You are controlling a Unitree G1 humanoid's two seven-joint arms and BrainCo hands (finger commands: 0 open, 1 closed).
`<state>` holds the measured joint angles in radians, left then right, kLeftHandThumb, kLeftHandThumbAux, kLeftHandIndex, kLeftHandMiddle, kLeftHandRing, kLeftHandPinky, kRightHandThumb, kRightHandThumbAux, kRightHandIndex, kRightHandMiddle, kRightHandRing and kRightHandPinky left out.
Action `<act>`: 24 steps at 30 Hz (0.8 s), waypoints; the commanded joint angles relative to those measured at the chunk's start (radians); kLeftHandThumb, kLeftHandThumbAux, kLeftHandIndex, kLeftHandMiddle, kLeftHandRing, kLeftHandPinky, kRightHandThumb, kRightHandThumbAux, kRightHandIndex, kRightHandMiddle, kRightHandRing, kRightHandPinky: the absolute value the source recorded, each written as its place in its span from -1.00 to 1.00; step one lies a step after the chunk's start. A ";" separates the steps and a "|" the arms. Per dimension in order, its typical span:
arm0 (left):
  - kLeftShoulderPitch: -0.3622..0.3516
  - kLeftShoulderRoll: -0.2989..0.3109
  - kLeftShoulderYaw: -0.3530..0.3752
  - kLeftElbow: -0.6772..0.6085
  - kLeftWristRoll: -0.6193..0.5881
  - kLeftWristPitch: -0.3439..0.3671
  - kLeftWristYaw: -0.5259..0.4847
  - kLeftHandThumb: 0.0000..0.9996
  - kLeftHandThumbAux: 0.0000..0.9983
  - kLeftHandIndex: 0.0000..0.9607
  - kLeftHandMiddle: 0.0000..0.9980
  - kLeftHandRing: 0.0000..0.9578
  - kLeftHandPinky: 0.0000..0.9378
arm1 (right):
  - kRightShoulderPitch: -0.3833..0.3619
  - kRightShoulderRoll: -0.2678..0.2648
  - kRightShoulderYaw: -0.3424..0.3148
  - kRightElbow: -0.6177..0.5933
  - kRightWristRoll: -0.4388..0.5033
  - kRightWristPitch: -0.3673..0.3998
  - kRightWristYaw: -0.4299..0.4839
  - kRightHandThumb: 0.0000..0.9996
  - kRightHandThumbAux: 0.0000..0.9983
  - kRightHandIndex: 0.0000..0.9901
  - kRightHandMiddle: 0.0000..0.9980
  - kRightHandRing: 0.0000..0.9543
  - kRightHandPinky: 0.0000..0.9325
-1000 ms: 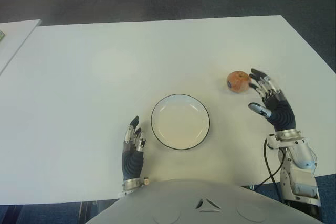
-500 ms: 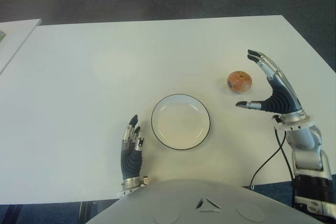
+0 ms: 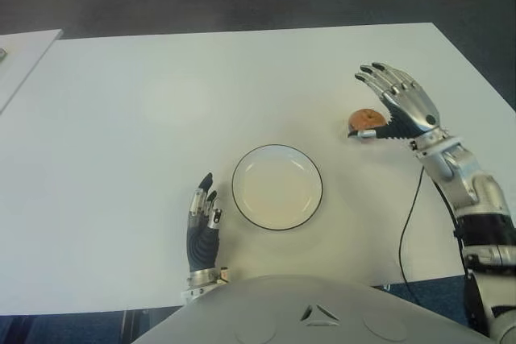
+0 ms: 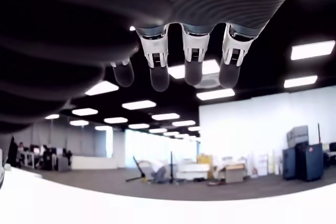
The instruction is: Put the apples into the plate.
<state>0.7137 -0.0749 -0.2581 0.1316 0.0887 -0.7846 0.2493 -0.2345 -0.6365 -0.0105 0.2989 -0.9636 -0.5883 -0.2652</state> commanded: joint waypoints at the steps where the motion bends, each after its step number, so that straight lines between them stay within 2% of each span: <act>1: -0.013 -0.028 0.007 0.061 -0.016 0.046 -0.016 -0.80 -0.24 -0.71 -0.79 -0.83 -0.76 | -0.064 -0.013 0.076 0.080 -0.019 0.022 -0.046 -0.30 -0.09 -0.99 -1.00 -1.00 -1.00; 10: -0.014 -0.039 0.000 0.055 0.001 0.057 -0.010 -0.80 -0.22 -0.68 -0.78 -0.83 -0.75 | -0.159 -0.007 0.182 0.211 0.000 0.050 -0.089 -0.33 -0.07 -1.00 -1.00 -1.00 -1.00; 15: -0.010 -0.029 0.007 0.063 -0.026 0.052 -0.023 -0.80 -0.20 -0.70 -0.79 -0.83 -0.76 | -0.224 0.000 0.236 0.329 0.011 0.048 -0.104 -0.35 -0.06 -1.00 -1.00 -1.00 -1.00; 24: -0.020 -0.034 0.016 0.082 -0.031 0.038 -0.023 -0.80 -0.20 -0.67 -0.78 -0.81 -0.73 | -0.291 0.002 0.308 0.453 0.046 0.029 -0.086 -0.43 -0.03 -1.00 -1.00 -1.00 -1.00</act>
<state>0.6961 -0.0775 -0.2523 0.1484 0.0675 -0.7917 0.2351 -0.4983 -0.6408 0.2664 0.7101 -0.9366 -0.5496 -0.3640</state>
